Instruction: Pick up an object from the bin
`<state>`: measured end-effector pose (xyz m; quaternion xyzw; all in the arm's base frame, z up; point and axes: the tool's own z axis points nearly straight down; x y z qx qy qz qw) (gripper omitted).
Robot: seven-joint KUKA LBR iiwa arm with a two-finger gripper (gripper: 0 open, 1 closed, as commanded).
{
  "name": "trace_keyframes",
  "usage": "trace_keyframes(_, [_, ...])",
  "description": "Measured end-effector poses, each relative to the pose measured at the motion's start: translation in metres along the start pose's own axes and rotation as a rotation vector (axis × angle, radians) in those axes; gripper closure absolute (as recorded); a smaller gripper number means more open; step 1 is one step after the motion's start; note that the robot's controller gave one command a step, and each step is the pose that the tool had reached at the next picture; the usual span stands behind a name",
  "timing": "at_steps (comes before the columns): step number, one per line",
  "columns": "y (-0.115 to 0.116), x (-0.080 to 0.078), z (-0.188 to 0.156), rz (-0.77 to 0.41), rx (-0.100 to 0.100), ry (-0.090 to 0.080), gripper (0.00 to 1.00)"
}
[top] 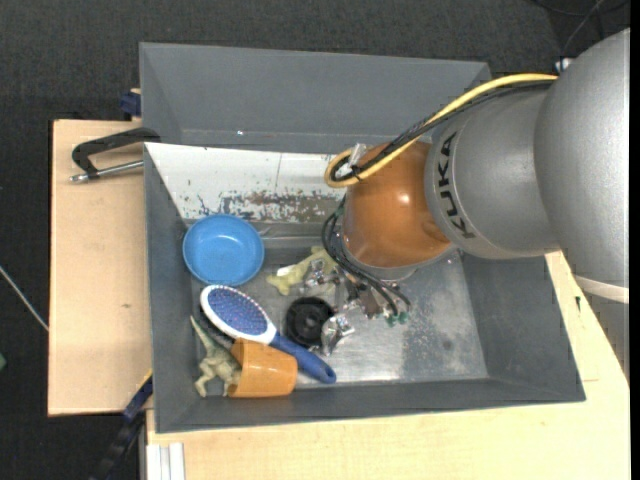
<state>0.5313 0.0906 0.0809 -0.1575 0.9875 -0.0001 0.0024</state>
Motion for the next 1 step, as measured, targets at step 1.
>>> trace_keyframes(1, [0.0203,-0.0142,-0.1355,0.035,-0.001,-0.011,1.00])
